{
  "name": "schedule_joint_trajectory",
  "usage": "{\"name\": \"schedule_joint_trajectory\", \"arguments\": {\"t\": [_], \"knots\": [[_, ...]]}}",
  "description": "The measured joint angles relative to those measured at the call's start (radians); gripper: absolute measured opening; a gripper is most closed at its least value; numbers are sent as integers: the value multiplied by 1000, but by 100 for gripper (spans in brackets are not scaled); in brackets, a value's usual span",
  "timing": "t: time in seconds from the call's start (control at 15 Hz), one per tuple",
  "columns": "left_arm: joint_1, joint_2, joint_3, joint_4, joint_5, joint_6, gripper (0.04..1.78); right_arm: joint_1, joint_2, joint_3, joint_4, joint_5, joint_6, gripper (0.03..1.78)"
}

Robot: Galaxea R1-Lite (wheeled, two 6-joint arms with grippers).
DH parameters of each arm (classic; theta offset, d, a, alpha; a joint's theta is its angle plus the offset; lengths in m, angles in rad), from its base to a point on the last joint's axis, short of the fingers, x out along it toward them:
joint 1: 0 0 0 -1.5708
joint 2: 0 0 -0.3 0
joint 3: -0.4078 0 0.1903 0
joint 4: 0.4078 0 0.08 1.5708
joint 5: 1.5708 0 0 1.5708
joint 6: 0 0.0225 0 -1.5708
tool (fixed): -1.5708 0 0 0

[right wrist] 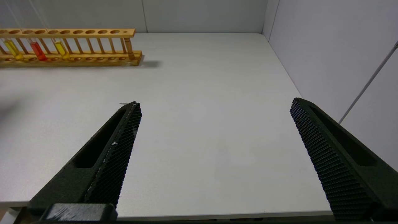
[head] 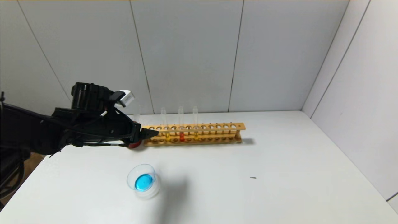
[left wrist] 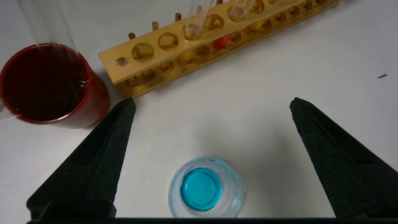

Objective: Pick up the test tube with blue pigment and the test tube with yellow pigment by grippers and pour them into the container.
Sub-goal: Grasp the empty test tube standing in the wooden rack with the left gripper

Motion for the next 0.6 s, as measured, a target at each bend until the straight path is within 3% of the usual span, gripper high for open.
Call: {"name": "schedule_joint_trajectory", "arguments": {"t": [0.6], "knots": [[-39,219,-227,0,15,0,175,0,0,0,0,0,0,175]]}}
